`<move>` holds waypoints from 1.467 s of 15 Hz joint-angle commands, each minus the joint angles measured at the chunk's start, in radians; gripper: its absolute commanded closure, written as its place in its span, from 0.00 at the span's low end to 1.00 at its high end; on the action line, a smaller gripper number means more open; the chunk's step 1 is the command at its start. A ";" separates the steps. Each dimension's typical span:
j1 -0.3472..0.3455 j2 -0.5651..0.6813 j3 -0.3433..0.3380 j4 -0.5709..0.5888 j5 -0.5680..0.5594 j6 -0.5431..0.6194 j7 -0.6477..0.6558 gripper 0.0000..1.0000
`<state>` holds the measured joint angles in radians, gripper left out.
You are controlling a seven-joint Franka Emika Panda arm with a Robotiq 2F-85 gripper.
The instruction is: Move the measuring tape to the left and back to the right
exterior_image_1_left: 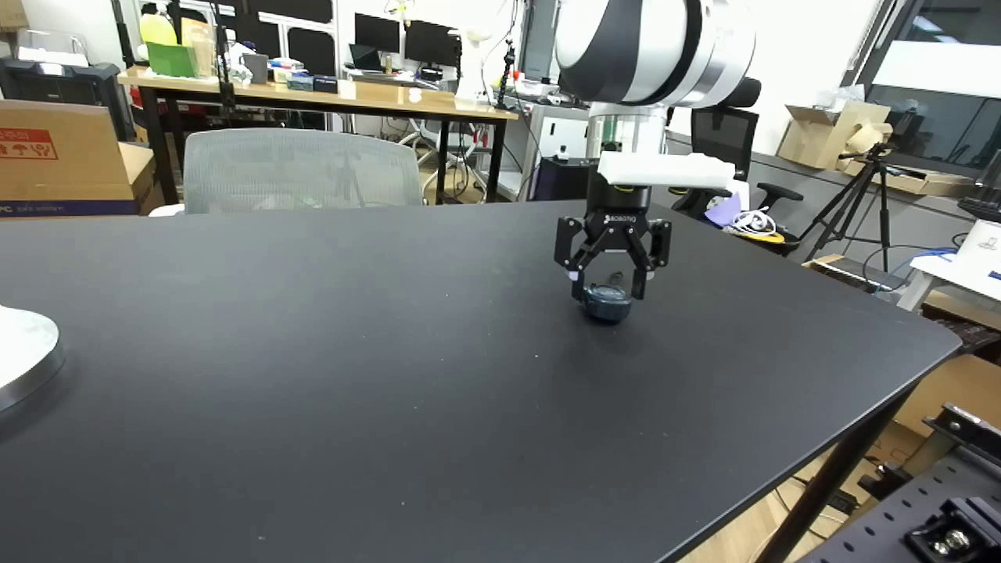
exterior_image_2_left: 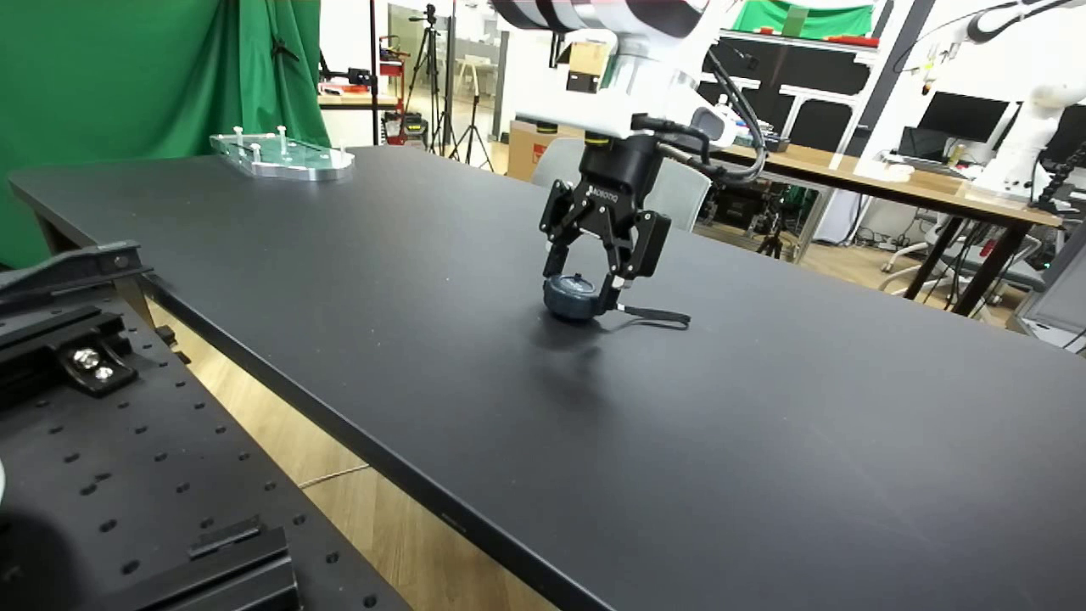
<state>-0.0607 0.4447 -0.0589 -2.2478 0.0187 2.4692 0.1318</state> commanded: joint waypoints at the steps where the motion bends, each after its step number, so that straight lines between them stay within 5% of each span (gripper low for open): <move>1: -0.006 0.005 -0.007 0.003 0.020 0.015 -0.014 0.40; 4: -0.009 0.005 -0.007 0.003 0.026 0.019 -0.016 0.58; 10: 0.025 -0.043 -0.001 -0.033 0.005 0.056 -0.017 0.58; 15: 0.122 -0.078 0.000 -0.067 -0.066 0.113 0.031 0.58; 22: 0.204 -0.046 0.030 -0.031 -0.112 0.069 0.030 0.58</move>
<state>0.1283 0.4029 -0.0369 -2.2882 -0.0624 2.5721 0.1372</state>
